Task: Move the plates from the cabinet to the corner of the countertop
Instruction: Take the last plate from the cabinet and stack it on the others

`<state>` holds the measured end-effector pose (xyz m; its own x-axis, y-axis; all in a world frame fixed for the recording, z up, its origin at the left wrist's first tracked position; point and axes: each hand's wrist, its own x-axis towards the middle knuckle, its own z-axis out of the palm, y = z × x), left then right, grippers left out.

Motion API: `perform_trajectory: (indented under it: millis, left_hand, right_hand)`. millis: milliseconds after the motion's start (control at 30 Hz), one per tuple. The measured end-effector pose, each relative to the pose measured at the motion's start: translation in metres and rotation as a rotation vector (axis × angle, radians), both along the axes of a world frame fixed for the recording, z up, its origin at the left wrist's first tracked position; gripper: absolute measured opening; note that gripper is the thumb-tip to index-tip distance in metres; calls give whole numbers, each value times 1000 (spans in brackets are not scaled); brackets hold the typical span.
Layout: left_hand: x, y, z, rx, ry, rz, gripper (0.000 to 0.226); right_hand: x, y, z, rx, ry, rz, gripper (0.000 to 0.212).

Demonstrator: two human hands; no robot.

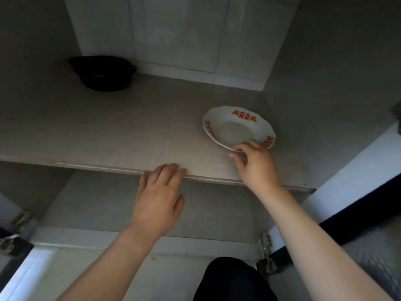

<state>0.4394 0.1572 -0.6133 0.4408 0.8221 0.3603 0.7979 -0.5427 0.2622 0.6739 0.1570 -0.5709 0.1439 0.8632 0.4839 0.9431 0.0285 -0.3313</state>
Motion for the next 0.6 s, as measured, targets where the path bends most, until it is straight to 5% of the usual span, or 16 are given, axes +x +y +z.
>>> perform_trajectory:
  millis: [600]
  left_hand:
    - [3, 27, -1, 73, -74, 89, 39]
  right_hand:
    - [-10, -29, -4, -48, -21, 31, 24]
